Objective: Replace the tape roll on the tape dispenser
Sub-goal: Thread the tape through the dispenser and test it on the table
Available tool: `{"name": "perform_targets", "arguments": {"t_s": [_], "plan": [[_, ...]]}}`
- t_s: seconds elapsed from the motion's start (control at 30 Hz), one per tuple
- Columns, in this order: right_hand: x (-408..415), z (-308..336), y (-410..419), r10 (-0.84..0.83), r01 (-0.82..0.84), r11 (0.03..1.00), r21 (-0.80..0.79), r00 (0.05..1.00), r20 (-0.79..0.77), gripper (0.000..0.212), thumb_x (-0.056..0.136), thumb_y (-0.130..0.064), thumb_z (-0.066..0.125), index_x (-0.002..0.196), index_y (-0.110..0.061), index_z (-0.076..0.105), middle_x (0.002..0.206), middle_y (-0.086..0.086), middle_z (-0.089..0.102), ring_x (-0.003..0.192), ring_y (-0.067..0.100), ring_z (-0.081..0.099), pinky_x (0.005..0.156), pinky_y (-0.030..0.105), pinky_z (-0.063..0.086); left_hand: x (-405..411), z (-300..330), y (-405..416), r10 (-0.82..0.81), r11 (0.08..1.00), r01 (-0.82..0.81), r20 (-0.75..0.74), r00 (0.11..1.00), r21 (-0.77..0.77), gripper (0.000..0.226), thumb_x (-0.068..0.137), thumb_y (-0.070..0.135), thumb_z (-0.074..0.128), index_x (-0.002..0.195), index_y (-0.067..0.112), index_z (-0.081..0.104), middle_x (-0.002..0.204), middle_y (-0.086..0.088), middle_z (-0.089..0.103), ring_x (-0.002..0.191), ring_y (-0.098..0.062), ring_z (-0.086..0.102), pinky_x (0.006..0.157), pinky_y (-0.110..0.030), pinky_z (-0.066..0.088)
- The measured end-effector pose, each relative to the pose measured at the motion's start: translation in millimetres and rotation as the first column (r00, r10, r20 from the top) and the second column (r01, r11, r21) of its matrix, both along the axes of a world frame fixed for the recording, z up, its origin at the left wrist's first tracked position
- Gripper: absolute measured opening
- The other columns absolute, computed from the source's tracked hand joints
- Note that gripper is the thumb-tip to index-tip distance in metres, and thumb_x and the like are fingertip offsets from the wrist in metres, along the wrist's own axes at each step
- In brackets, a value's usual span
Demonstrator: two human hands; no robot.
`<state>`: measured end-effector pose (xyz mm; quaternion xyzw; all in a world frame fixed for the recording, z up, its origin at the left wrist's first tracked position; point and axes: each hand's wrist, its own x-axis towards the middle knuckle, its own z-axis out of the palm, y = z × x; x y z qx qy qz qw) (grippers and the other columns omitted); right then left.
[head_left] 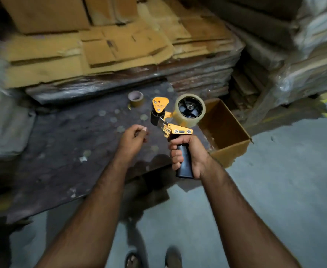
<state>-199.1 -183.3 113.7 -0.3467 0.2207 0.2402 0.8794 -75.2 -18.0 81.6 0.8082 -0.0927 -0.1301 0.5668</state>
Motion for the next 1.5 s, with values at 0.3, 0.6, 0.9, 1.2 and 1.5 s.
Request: {"name": "perform_targets", "arguments": {"t_s": [0.3, 0.6, 0.9, 1.2, 1.5], "plan": [[57, 58, 81, 0.012, 0.019, 0.987, -0.157, 0.981, 0.193, 0.021, 0.080, -0.031, 0.060, 0.074, -0.011, 0.060, 0.058, 0.001, 0.045, 0.044, 0.015, 0.042, 0.046, 0.026, 0.037, 30, 59, 90, 0.138, 0.969, -0.143, -0.042, 0.990, -0.203, 0.017, 0.103, 0.022, 0.053, 0.087, 0.022, 0.061, 0.100, -0.007, 0.074, 0.069, -0.016, 0.065, 0.058, -0.024, 0.043], [102, 25, 111, 0.006, 0.275, 0.311, -0.910, 0.957, 0.291, 0.027, 0.099, -0.036, 0.056, 0.114, -0.014, 0.064, 0.095, 0.017, 0.062, 0.087, 0.031, 0.063, 0.084, 0.047, 0.049, 79, 39, 122, 0.195, 0.968, -0.228, 0.260, 0.946, 0.106, 0.022, 0.097, 0.028, 0.063, 0.096, 0.007, 0.067, 0.104, -0.017, 0.069, 0.101, -0.034, 0.064, 0.084, -0.035, 0.045], [141, -39, 90, 0.057, 0.047, -0.159, -0.986, 0.998, 0.038, 0.053, 0.094, -0.045, 0.056, 0.124, -0.002, 0.044, 0.123, 0.023, 0.063, 0.114, 0.043, 0.062, 0.091, 0.045, 0.051, 108, -15, 90, 0.002, 0.951, -0.094, 0.298, 0.954, 0.296, 0.025, 0.099, 0.030, 0.059, 0.095, 0.006, 0.065, 0.096, -0.007, 0.062, 0.098, -0.030, 0.061, 0.080, -0.031, 0.041], [212, -105, 17, 0.079, -0.094, -0.053, -0.994, 0.992, -0.098, 0.049, 0.094, -0.042, 0.057, 0.119, -0.001, 0.045, 0.122, 0.024, 0.061, 0.113, 0.044, 0.062, 0.092, 0.047, 0.052, 165, -58, 35, -0.069, 0.890, -0.035, 0.211, 0.975, 0.454, 0.023, 0.099, 0.029, 0.058, 0.100, 0.007, 0.064, 0.107, -0.012, 0.064, 0.105, -0.031, 0.058, 0.089, -0.040, 0.047], [259, -142, 3, 0.148, -0.208, -0.050, -0.977, 0.966, -0.214, 0.048, 0.096, -0.043, 0.055, 0.120, -0.003, 0.043, 0.123, 0.023, 0.059, 0.108, 0.044, 0.064, 0.084, 0.044, 0.050, 183, -92, 12, 0.006, 0.793, -0.080, 0.123, 0.992, 0.604, 0.023, 0.100, 0.043, 0.049, 0.110, 0.025, 0.059, 0.116, 0.002, 0.060, 0.115, -0.023, 0.055, 0.095, -0.046, 0.039]]}}
